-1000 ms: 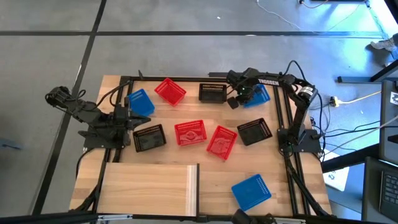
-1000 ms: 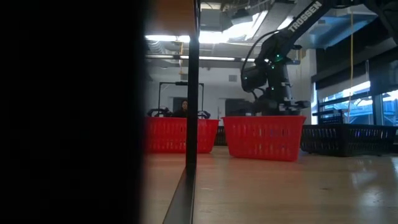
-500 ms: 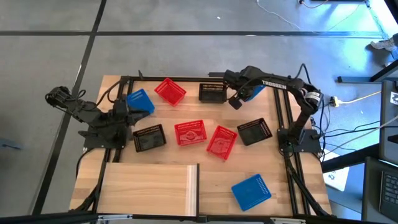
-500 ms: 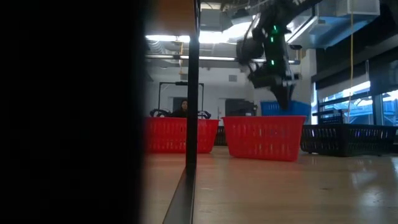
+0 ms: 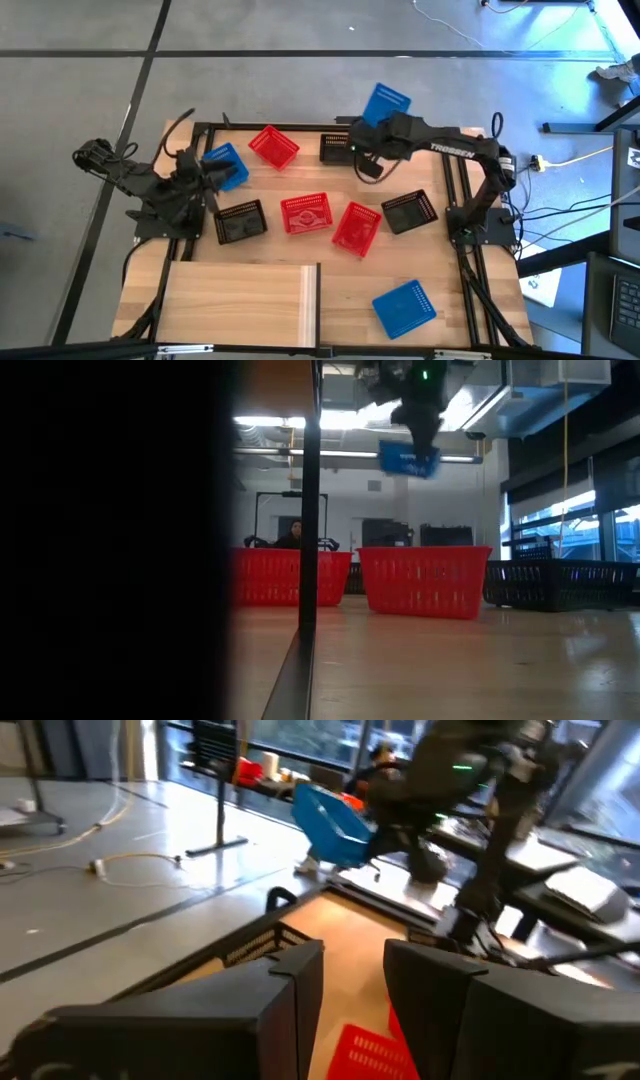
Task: Stack baskets on shelf by color
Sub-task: Put the top right blue bin on the shelf
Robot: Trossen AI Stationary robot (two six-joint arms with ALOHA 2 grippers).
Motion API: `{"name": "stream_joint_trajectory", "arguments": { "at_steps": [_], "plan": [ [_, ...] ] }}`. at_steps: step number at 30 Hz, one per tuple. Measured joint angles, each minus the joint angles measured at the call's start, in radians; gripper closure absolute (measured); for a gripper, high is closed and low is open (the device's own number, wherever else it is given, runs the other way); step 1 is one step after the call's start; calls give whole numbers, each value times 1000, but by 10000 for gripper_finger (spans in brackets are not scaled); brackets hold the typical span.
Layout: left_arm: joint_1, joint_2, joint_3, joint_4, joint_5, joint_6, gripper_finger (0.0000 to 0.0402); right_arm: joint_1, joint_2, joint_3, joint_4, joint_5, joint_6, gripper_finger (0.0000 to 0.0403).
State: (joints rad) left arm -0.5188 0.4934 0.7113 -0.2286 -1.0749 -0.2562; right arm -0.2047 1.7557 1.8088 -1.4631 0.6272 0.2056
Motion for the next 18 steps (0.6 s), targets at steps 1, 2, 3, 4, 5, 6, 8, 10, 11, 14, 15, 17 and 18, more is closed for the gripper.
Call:
{"name": "stream_joint_trajectory", "arguments": {
  "at_steps": [1,2,3,4,5,6,8,10,11,14,15,17,18],
  "plan": [
    [2,7,0,16,-8,0,301,26,0,19,2,33,-23,402],
    [7,15,0,34,-10,1,302,51,0,34,4,63,-59,402],
    [15,23,0,50,-14,4,302,76,0,47,4,87,-100,402],
    [25,32,0,74,-16,13,302,100,0,58,4,107,-143,402],
    [35,42,0,104,-16,35,302,123,0,65,8,127,-188,402],
    [46,53,0,133,-15,71,303,144,0,71,14,143,-231,402],
    [68,76,0,203,-6,171,303,181,0,77,31,150,-302,402],
    [90,106,0,292,15,275,303,212,0,82,42,149,-346,402],
    [102,123,0,334,34,337,303,225,0,83,50,149,-366,402],
    [137,161,0,408,76,588,303,261,0,83,61,150,-419,402],
    [149,172,0,411,92,698,303,272,0,83,61,150,-441,402],
    [169,191,0,405,151,926,303,292,0,83,61,142,-488,402],
    [177,199,0,404,192,1035,303,302,0,83,61,132,-515,402]
  ]
}}
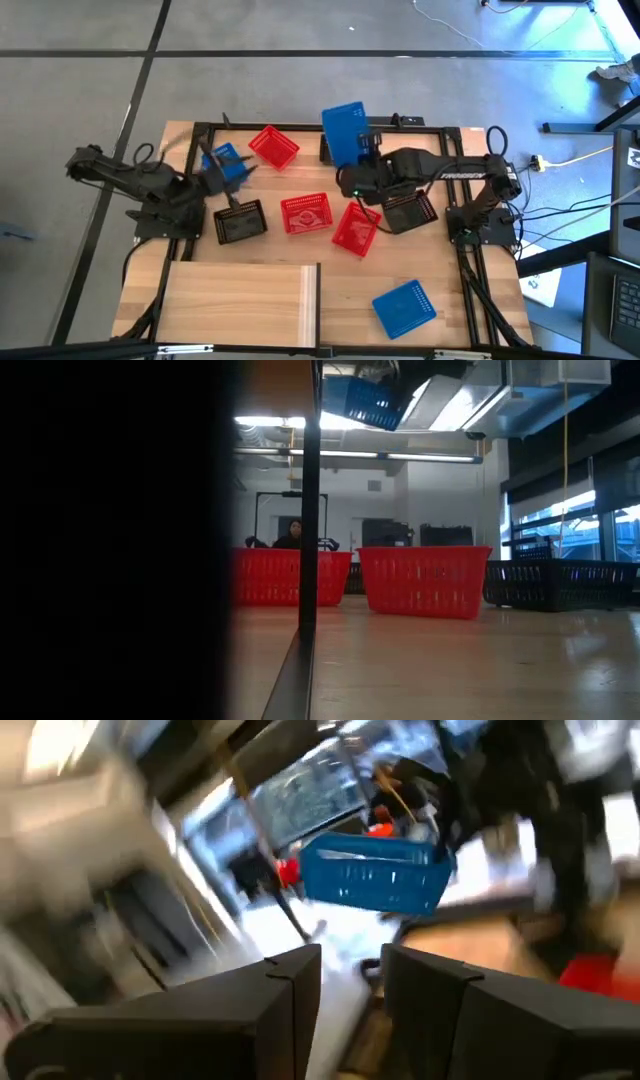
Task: Stack baskets on shelf by color
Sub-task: Put the top right blue bin on the shelf
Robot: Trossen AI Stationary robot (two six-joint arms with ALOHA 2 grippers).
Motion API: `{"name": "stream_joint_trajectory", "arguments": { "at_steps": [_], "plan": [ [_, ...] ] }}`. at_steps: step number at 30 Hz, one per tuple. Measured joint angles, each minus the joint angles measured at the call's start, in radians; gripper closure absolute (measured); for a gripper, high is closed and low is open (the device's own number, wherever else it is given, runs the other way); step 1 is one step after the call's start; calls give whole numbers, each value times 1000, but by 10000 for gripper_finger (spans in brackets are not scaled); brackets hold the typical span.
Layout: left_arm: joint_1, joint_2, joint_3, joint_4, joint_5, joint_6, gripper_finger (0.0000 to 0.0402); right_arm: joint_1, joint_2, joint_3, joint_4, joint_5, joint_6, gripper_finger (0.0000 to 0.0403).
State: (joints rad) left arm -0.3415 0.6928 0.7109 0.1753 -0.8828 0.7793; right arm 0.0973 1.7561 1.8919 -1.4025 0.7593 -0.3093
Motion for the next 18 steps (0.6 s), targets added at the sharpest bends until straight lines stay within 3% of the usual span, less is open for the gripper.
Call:
{"name": "stream_joint_trajectory", "arguments": {
  "at_steps": [3,7,14,18],
  "plan": [
    [12,17,0,2,114,220,303,28,0,0,0,-22,-78,402],
    [42,52,0,23,139,328,303,60,0,0,0,-26,-184,402],
    [101,118,12,69,141,302,303,75,0,0,-1,-1,-271,402],
    [126,176,144,87,141,233,303,69,0,0,-3,-1,-278,402]
  ]
}}
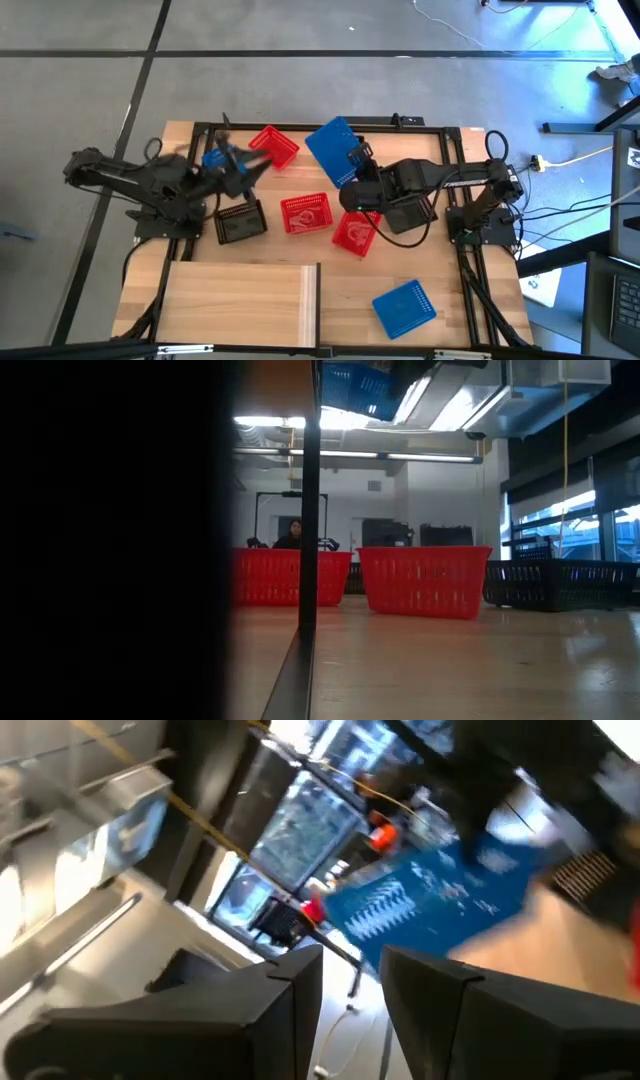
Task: Stack baskets on shelf by color
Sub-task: Put the top right blue bin on the shelf
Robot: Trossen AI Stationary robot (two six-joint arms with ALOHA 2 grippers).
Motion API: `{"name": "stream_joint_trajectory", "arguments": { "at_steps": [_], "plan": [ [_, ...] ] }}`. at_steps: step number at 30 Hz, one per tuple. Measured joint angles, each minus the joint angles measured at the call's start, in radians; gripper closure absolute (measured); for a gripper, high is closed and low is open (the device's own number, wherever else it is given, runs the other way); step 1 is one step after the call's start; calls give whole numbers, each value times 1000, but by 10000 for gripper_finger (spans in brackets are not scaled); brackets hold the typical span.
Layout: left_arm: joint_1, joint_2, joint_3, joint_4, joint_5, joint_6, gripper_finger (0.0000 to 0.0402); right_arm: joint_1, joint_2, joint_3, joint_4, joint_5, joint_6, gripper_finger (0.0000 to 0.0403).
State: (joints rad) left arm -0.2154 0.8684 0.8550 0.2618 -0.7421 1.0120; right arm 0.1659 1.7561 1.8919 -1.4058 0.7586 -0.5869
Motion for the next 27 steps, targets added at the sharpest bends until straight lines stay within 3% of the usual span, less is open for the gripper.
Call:
{"name": "stream_joint_trajectory", "arguments": {
  "at_steps": [5,10,13,16,19,27],
  "plan": [
    [40,96,250,-226,1,-75,303,-15,0,0,-4,0,-46,402],
    [86,213,503,-643,2,-382,303,-34,0,0,-5,0,-151,402],
    [115,293,609,-770,1,-598,303,-45,0,0,-5,21,-180,402],
    [129,362,667,-776,3,-758,303,-56,0,0,-5,67,-176,402],
    [135,419,697,-773,5,-819,303,-61,0,0,-4,113,-177,402],
    [184,556,700,-731,-8,-732,303,-61,0,0,0,175,-155,402]
  ]
}}
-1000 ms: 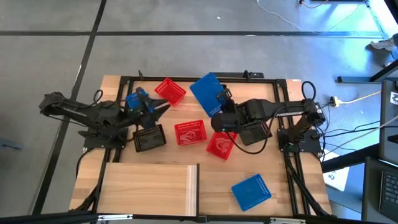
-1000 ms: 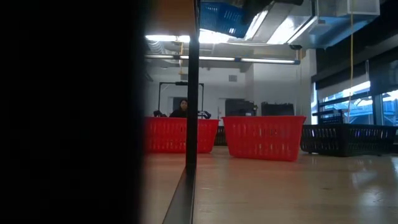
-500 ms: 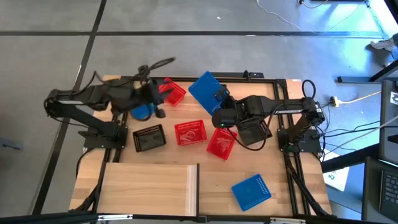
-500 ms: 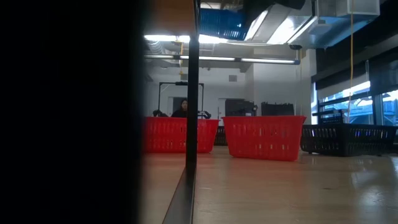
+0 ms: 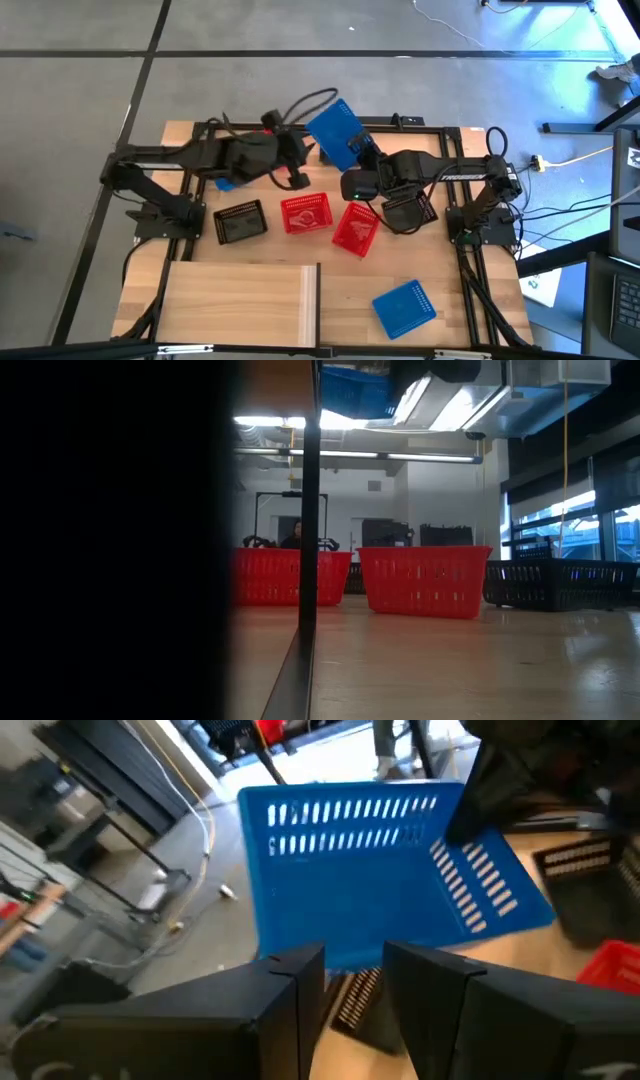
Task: Stack baskets on shelf by color
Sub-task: Put the top right blue bin on the shelf
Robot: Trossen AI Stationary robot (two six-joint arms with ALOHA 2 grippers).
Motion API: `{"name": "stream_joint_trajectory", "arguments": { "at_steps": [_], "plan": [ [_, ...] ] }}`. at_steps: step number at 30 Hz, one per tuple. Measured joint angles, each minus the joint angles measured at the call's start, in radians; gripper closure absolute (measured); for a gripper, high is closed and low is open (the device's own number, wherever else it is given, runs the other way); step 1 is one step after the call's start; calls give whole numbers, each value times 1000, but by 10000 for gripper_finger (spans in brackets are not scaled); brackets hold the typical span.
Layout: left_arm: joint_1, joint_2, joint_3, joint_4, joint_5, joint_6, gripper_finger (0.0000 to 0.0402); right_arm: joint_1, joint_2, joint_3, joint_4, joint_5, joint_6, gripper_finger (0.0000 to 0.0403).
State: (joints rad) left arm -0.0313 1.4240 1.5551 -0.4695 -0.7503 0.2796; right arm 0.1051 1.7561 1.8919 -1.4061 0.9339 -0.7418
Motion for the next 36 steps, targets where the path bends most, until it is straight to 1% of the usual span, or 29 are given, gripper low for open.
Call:
{"name": "stream_joint_trajectory", "arguments": {
  "at_steps": [3,6,9,11,18,25,32,36],
  "plan": [
    [3,33,0,45,-51,76,303,0,0,0,0,16,0,402],
    [3,51,0,94,-141,139,304,0,0,0,0,16,3,402],
    [-4,58,0,136,-217,174,304,0,0,0,0,16,3,402],
    [-3,58,0,150,-236,174,304,0,0,0,0,16,3,402],
    [32,58,0,152,-225,140,304,0,0,0,0,16,3,402],
    [78,58,0,149,-128,88,301,0,0,0,0,17,3,402],
    [120,71,0,144,-120,88,301,0,1,0,0,16,3,402],
    [138,78,2,152,-76,85,301,0,1,0,2,19,3,402]
  ]
}}
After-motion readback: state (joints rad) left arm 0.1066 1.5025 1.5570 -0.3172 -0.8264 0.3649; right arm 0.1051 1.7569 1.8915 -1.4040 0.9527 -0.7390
